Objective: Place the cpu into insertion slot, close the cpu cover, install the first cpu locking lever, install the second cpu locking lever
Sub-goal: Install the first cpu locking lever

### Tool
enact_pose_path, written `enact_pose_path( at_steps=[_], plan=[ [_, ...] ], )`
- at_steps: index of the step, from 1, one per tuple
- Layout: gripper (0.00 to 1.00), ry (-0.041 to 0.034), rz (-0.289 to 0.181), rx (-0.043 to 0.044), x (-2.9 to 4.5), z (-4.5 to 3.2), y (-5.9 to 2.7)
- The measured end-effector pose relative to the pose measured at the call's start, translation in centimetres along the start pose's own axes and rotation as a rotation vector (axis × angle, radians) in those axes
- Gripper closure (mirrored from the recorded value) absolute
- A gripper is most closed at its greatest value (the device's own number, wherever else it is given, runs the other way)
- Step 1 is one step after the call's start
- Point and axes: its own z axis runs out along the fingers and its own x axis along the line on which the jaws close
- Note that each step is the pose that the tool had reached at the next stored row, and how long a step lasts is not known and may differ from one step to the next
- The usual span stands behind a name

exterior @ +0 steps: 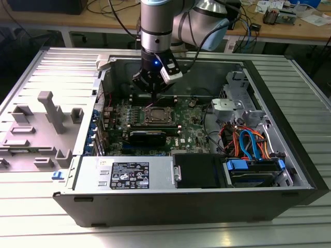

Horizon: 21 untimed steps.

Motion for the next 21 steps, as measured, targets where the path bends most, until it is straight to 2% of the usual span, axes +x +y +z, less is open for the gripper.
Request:
enact_pose_path(
  at_steps=[7,18,21],
  plan=[
    [0.89,0.0002,0.000,0.0000,-0.56,0.28,0.00],
    [0.89,0.0005,0.001,0.0027,-0.90,0.11,-0.02],
    [0.89,0.0004,0.001,0.0027,-1.29,0.11,-0.01]
  ],
)
